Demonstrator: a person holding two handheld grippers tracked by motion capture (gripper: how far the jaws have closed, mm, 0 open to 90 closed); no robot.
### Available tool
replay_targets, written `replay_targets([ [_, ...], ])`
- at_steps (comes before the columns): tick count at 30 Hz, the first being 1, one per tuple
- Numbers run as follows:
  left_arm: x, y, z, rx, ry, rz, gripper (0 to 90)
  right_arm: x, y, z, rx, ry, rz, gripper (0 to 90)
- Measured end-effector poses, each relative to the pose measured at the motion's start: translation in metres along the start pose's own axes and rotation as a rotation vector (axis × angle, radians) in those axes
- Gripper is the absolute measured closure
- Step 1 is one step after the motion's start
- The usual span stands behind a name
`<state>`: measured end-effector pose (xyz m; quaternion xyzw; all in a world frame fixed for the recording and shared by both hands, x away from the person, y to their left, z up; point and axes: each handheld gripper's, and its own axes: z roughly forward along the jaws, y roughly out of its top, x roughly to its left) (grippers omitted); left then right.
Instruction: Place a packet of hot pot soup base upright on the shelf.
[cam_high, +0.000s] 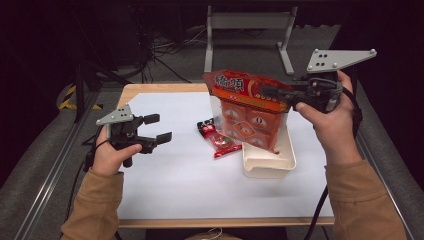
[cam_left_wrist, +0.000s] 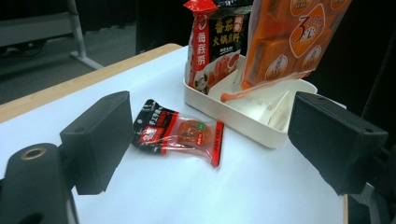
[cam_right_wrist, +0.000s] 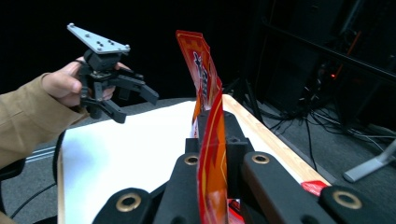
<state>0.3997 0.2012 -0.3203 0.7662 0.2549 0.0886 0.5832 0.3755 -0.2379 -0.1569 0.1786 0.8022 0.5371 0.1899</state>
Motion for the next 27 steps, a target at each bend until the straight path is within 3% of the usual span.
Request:
replay_targets([
  [8, 0.003, -0.002, 0.001, 0.002, -0.007, -0.019, 15.2, -0.012, -0.005, -0.007, -0.003, -0.038, 0.020, 89.5],
  [21, 0.006, -0.005, 0.004, 0.018, 0.012, -0.015, 16.0, -0.027, -0.016, -0.011, 0.005, -0.110, 0.042, 89.5],
  [27, 0.007, -0.006, 0.005, 0.024, 0.011, -0.019, 15.8, -0.035, -0.025, -0.012, -0.001, -0.135, 0.076, 89.5],
])
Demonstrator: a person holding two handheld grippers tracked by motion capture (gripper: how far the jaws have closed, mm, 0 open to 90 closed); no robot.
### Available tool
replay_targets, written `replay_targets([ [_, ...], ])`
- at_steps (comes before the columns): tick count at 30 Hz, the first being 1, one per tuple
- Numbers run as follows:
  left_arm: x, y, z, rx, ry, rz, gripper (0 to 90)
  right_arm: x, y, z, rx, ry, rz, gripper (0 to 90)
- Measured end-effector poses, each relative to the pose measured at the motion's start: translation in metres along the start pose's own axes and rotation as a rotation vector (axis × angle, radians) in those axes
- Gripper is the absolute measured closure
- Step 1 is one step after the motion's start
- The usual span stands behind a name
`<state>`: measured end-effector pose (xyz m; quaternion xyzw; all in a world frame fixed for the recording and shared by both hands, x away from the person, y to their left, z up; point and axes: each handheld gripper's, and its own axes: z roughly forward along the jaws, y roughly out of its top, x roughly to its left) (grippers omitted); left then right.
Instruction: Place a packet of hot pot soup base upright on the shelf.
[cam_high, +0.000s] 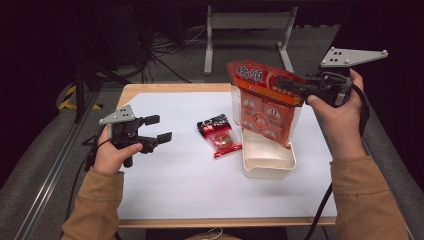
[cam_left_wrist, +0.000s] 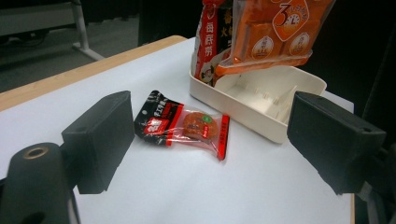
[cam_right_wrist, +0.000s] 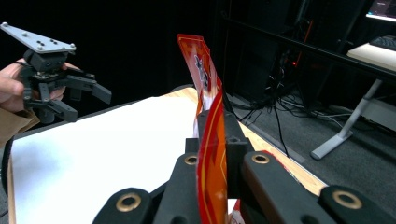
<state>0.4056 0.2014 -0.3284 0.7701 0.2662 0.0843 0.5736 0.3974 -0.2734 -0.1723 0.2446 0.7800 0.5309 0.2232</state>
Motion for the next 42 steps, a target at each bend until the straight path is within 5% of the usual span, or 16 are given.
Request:
replay_targets([
  [13, 0.002, -0.002, 0.002, 0.003, 0.010, -0.005, 16.7, -0.010, -0.023, 0.003, -0.006, -0.019, 0.059, 89.5],
  [42, 0.005, -0.005, 0.004, 0.012, 0.009, -0.020, 16.3, -0.026, -0.069, 0.011, 0.023, -0.072, 0.106, 89.4],
])
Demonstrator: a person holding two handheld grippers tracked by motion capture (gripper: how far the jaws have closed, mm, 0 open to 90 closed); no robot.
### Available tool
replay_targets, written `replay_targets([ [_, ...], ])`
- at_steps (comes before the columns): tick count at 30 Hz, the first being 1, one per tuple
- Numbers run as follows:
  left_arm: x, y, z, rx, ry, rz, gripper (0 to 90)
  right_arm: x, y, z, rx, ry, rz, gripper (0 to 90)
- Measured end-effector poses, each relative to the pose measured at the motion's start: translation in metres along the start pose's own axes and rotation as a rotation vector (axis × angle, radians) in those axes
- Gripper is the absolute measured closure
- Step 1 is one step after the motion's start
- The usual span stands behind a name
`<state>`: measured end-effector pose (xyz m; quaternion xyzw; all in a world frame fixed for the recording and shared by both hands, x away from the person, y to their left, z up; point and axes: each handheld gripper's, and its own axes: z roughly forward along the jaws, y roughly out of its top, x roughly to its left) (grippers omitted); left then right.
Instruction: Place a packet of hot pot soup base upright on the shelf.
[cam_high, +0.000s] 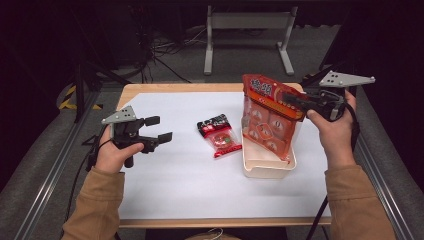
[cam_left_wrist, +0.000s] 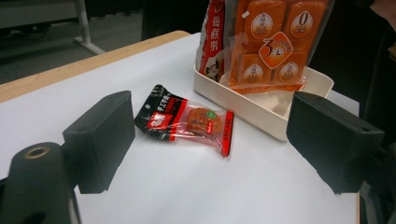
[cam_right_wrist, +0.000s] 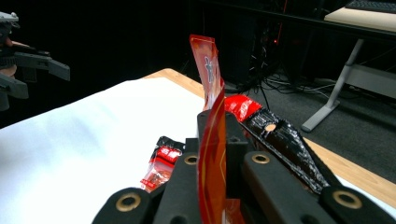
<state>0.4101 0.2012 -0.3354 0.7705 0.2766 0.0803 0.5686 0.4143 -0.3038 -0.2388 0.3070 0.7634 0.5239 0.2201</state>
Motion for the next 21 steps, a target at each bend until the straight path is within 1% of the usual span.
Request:
replay_targets([
  [6, 0.000, -0.001, 0.000, 0.004, 0.000, -0.001, 15.9, -0.002, -0.006, 0.000, -0.014, 0.005, 0.011, 89.4],
  [7, 0.001, -0.001, 0.001, 0.005, 0.001, 0.005, 15.9, -0.002, -0.007, -0.001, -0.014, 0.005, 0.013, 89.4],
  [8, 0.000, -0.001, 0.001, 0.005, 0.000, -0.003, 15.8, -0.002, -0.008, -0.002, -0.014, 0.008, 0.015, 89.3],
  [10, 0.001, -0.001, 0.001, 0.008, -0.001, -0.004, 15.8, -0.002, -0.010, -0.002, -0.013, 0.016, 0.014, 89.3],
  [17, 0.001, -0.002, 0.002, 0.011, -0.002, -0.005, 15.7, 0.001, -0.016, -0.002, 0.005, 0.019, 0.007, 89.1],
  [21, 0.002, -0.002, 0.002, 0.013, 0.001, -0.005, 15.6, 0.001, -0.020, -0.003, 0.004, 0.021, 0.017, 89.0],
])
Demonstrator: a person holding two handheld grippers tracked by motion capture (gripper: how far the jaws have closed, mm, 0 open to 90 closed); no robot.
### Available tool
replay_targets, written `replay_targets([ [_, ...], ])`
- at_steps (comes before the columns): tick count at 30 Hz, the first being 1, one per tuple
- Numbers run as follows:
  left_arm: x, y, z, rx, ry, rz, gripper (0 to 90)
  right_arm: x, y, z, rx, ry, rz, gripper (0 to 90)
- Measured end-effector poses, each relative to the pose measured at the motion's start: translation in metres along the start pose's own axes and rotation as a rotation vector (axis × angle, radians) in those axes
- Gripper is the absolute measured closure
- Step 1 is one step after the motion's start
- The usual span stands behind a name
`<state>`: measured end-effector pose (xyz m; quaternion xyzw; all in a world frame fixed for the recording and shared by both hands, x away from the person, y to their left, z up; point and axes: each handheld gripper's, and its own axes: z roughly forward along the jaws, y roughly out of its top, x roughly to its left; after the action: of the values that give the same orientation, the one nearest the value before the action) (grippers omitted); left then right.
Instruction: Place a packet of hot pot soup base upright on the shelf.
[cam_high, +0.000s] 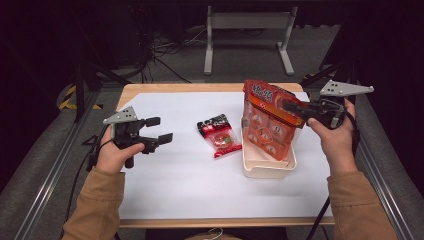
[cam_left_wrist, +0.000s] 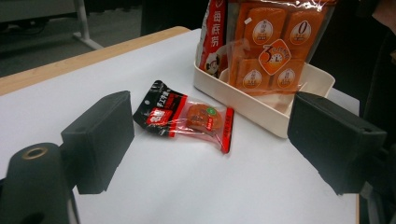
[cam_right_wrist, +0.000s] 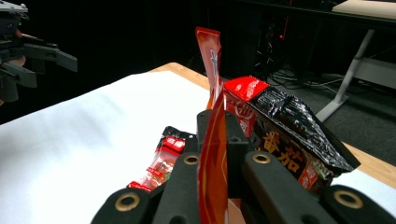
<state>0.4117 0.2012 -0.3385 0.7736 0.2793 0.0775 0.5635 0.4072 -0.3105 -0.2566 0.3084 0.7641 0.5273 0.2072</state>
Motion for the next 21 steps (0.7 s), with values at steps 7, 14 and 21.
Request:
replay_targets([
  [7, 0.001, -0.002, 0.003, 0.003, -0.006, -0.011, 14.0, 0.000, -0.010, 0.003, 0.044, -0.006, -0.003, 88.8],
  [14, 0.003, -0.005, 0.007, 0.014, 0.011, -0.010, 11.1, -0.002, -0.021, 0.005, 0.046, 0.008, 0.038, 89.0],
  [21, 0.006, -0.007, 0.012, 0.020, 0.033, -0.025, 6.2, -0.002, -0.029, 0.001, 0.041, 0.011, 0.059, 89.2],
])
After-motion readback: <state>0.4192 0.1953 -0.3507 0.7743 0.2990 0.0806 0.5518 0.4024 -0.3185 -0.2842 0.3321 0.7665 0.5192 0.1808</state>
